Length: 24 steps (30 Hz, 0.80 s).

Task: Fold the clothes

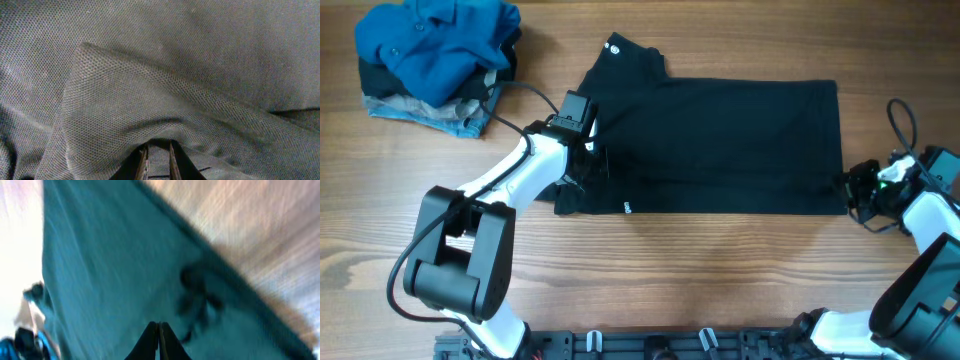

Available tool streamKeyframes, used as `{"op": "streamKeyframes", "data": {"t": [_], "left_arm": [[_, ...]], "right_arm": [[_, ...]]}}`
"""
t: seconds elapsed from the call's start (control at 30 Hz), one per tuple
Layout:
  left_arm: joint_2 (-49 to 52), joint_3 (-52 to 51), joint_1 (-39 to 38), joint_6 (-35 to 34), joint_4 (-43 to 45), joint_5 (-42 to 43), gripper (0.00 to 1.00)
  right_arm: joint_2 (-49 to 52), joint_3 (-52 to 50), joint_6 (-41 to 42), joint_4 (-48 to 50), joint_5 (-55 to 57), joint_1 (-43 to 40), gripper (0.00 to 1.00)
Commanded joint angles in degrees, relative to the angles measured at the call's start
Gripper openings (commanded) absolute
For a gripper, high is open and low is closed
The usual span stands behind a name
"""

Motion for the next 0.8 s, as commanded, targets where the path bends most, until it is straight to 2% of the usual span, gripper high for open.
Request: {"op": "streamKeyframes", "data": {"t": [0.0, 0.07, 0.2, 0.53, 0.77], "left_arm": [[0.6, -0.4, 0.0, 1.1, 0.2, -0.8, 0.15], [0.6, -0.4, 0.0, 1.1, 0.2, -0.8, 0.16], [0.6, -0.4, 0.0, 1.1, 0.2, -0.8, 0.16], [0.6, -0.4, 0.0, 1.1, 0.2, -0.7, 0.16], [0.6, -0.4, 0.0, 1.1, 0.5, -0.8, 0.15]], "right_arm": [[-2.9, -0.2, -6.2, -5.5, -3.2, 0.4, 0.04], [-2.8, -0.4, -7.5, -8.5, -2.2, 1.1, 0.04], [-2.6, -1.6, -7.2, -10.8, 6.5, 3.8, 0.04], [-2.4, -3.9, -6.6, -5.3, 8.7, 8.7, 0.04], [-2.4, -3.9, -0.9, 4.4, 10.6, 12.8, 0.04]]}}
